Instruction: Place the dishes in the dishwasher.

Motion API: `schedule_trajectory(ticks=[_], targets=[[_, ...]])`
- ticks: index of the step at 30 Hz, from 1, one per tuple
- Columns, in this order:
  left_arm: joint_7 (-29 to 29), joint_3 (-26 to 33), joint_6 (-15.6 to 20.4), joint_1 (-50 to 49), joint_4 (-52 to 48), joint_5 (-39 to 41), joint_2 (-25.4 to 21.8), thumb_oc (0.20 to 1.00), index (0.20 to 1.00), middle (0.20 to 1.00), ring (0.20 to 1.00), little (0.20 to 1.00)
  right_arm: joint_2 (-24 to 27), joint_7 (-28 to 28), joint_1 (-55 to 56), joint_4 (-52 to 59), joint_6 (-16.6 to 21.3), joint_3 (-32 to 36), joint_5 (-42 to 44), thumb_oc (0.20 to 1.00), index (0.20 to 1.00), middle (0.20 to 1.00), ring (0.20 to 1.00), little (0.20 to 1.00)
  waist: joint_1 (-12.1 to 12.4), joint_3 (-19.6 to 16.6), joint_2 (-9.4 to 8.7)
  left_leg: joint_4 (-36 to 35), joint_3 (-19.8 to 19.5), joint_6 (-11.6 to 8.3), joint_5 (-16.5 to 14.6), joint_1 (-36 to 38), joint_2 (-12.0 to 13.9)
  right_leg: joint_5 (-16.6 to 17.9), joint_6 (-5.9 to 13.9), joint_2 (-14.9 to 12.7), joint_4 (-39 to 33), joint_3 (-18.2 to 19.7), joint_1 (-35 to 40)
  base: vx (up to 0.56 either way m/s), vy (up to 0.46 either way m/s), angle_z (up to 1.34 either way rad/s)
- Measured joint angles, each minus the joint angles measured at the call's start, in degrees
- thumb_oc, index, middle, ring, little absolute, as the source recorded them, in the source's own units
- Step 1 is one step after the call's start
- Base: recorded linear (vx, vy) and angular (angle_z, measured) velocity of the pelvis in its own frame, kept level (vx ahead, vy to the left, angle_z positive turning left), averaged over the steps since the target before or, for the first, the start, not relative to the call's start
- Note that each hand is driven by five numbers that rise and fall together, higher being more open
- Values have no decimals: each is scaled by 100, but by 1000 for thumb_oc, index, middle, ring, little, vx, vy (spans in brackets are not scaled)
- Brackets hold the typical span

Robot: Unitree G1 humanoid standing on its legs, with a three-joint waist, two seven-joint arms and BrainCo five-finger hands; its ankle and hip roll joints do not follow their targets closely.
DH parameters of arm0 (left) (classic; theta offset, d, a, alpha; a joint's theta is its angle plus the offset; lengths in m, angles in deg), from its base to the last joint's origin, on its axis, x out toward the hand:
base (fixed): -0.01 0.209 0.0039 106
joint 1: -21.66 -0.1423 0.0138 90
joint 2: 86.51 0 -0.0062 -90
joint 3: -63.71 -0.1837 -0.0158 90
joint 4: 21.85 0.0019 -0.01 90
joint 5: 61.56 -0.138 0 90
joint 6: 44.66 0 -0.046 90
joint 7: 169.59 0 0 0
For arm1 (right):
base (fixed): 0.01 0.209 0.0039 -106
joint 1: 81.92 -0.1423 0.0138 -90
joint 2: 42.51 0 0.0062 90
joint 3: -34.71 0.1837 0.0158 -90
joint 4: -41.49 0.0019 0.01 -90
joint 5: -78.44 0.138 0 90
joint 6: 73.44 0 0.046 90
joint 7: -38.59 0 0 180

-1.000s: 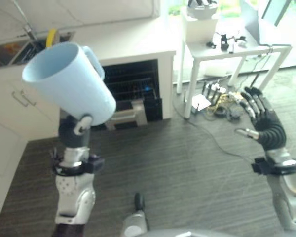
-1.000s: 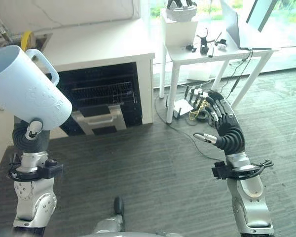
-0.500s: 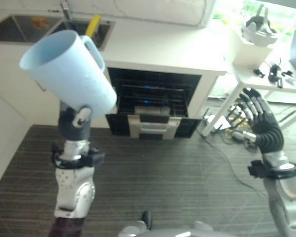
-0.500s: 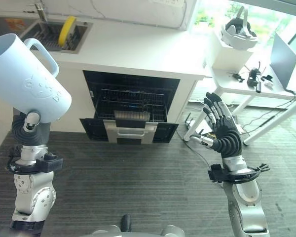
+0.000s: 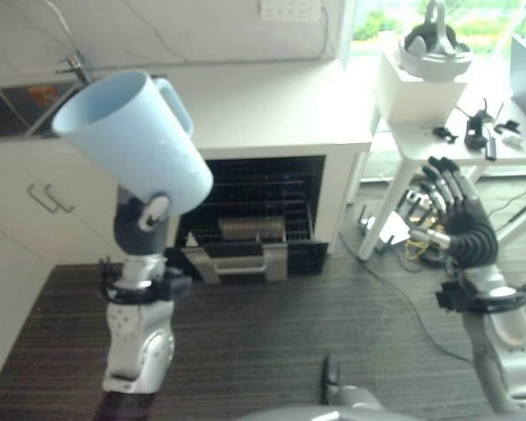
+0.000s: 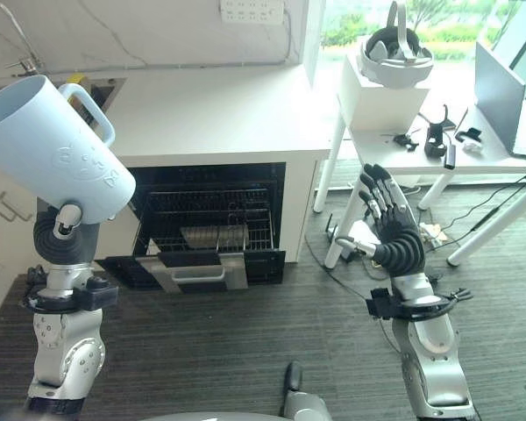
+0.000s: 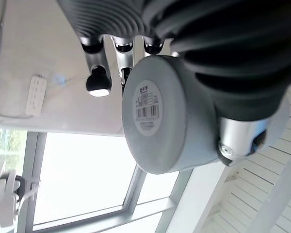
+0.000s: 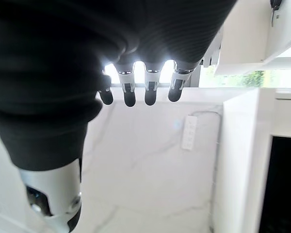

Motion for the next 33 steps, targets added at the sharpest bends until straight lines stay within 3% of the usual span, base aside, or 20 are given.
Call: schedule_trajectory(ticks=[7, 9, 10, 13, 14, 15, 16, 17, 19, 20, 21, 22, 23, 24, 26, 27, 29, 30, 31, 33], targets=[[-46, 24, -5, -54, -22, 13, 10, 200, 200, 200, 200, 200, 54, 14, 200, -85, -12, 189, -18, 1000, 1000, 1000, 1000, 1000, -53, 103, -10, 1025, 67, -154, 82, -430, 172, -379, -67, 84, 0, -80, 126, 64, -207, 6], [-78, 1, 0, -49, -32, 22, 45, 200, 200, 200, 200, 200, 93, 2, 188, -66, -13, 244, -18, 1000, 1000, 1000, 1000, 1000, -4, 276, -224, 3233, -331, -532, 297, -1712, 38, -452, -178, -135, 0, 144, 65, 20, -24, -8], [-113, 0, 27, -62, -28, 21, 47, 200, 200, 200, 200, 200, 113, -1, 147, -69, -12, 235, -18, 1000, 1000, 1000, 1000, 1000, -27, 332, -143, 3588, -406, -439, 235, -2110, -116, -499, -246, -174, 34, 239, 3, 97, 126, -36], [-324, -5, 72, 23, 169, 25, -10, 200, 200, 200, 200, 200, 193, 50, 117, -105, -28, 218, -89, 1000, 1000, 1000, 1000, 1000, -224, 496, -96, 1699, -143, -165, 82, -2085, 6, -490, -181, -190, -43, 176, 0, 214, 371, -41], [-380, -31, 91, 3, 371, 32, 51, 200, 200, 200, 200, 200, 211, 55, 51, -245, -21, 260, -88, 1000, 1000, 1000, 1000, 1000, -308, 532, 183, 675, -18, -153, 110, -1887, 364, -819, 459, -29, 57, 193, 75, 210, 435, -11], [-391, -136, 77, 103, 402, 106, 3, 200, 200, 200, 200, 200, 322, 51, 209, -182, -55, 619, -85, 1000, 1000, 1000, 1000, 1000, -347, 560, 473, -168, -69, -348, 155, -1877, 1027, -1462, 221, 65, 1498, 515, -319, 194, 419, -3], [-481, -164, 138, 102, 413, 274, 59, 200, 200, 200, 200, 200, 281, 42, 516, -117, -90, 968, -77, 1000, 1000, 1000, 1000, 1000, -334, 675, 383, -249, 126, -510, 497, -2014, 1144, -1518, 48, -198, 1202, 434, -84, 298, 669, -2], [-483, -126, 181, 119, 426, 291, 68, 200, 200, 200, 200, 200, 296, -4, 572, -112, -91, 1042, -79, 1000, 1000, 1000, 1000, 1000, -320, 671, 347, -195, 110, -520, 501, -2013, 1174, -1402, 225, -410, 919, 478, 137, 321, 734, -16], [-643, -42, 404, -295, 432, 499, 193, 200, 200, 200, 200, 200, 460, -111, 515, -69, -121, 1027, -76, 1000, 1000, 1000, 1000, 1000, -299, 512, 270, 245, -183, -534, 474, -1975, 1689, -1189, 745, -928, 703, 674, 445, 331, 954, -47], [-672, 77, 420, -339, 418, 512, 174, 200, 200, 200, 200, 200, 482, -134, 548, 178, -124, 1089, -76, 1000, 1000, 1000, 1000, 1000, -268, 404, 134, 264, 134, -517, 490, -1761, 1554, -974, 1106, -1370, 521, 751, 625, 301, 1066, -50], [-678, 164, 396, -167, 430, 570, 93, 200, 200, 200, 200, 200, 387, -114, 547, 334, -136, 1148, -81, 1000, 1000, 1000, 1000, 1000, -196, 430, -97, 474, 408, -889, 987, -1646, 1310, -683, 1576, -1865, 409, 755, 857, 246, 868, -15], [-650, 220, 372, 135, 428, 744, -97, 200, 200, 200, 200, 200, -21, -92, 637, 602, -258, 1040, -86, 1000, 1000, 1000, 1000, 1000, -109, 377, -579, 1355, 651, -548, 543, -2037, 822, -135, 1189, -2416, 537, 677, 808, 243, 625, 29], [-657, 168, 349, 311, 424, 749, -188, 200, 200, 200, 200, 200, -171, -73, 697, 836, -259, 1040, -82, 1000, 1000, 1000, 1000, 1000, -102, 355, -713, 1633, 688, -331, 341, -2207, 683, 399, 947, -2577, 679, 619, 725, 224, 486, 70], [-686, 92, 306, 411, 400, 751, -391, 200, 200, 200, 200, 200, -446, -71, 846, 1011, -219, 1033, -80, 1000, 1000, 1000, 1000, 1000, -27, 259, -862, 1543, 545, -73, 240, -2182, 404, 755, 962, -2642, 1026, 694, 523, 213, 405, 73], [-718, 145, 245, 383, 351, 837, -519, 200, 200, 200, 200, 200, -586, -72, 959, 971, -178, 996, -91, 1000, 1000, 1000, 1000, 1000, 212, 151, -1019, 1011, 450, 329, 327, -1825, 108, 52, 1091, -2369, 2166, 654, 190, 250, 310, 66], [-716, 256, 176, 378, 303, 918, -535, 200, 200, 200, 200, 200, -551, -68, 910, 838, -144, 911, -88, 1000, 1000, 1000, 1000, 1000, 267, 146, -986, 686, 440, 479, 392, -1530, -159, -264, 1113, -1943, 2588, 630, -48, 245, 178, 48], [-703, 229, 186, 311, 269, 887, -414, 200, 200, 200, 200, 200, -464, -128, 603, 424, -119, 492, -129, 1000, 1000, 1000, 1000, 1000, 289, 129, -751, 389, 591, 575, 355, -1202, -193, -653, 1168, -1788, 2682, 504, -191, 155, -53, -8], [-685, 205, 174, 315, 267, 850, -428, 200, 200, 200, 200, 200, -409, -124, 532, 361, -119, 391, -198, 1000, 1000, 1000, 1000, 1000, 261, 128, -696, 340, 602, 573, 355, -1177, -223, -729, 1215, -1661, 2254, 511, -189, 116, -348, -34], [-431, 80, 169, 499, 323, 649, -424, 200, 200, 200, 200, 200, -228, -105, 262, 152, -96, 134, -219, 1000, 1000, 1000, 1000, 1000, 246, 122, -688, 270, 604, 570, 353, -1205, -263, -605, 1236, -1436, 620, 261, -120, 91, -365, -18], [-130, -42, 96, 883, 533, 408, -344, 200, 200, 200, 200, 200, -191, -42, -142, -131, -103, -35, -314, 1000, 1000, 1000, 1000, 1000, 151, 133, -714, 280, 475, 570, 353, -1267, -343, -122, 1285, -1430, -56, 58, -65, 59, -312, 35]])
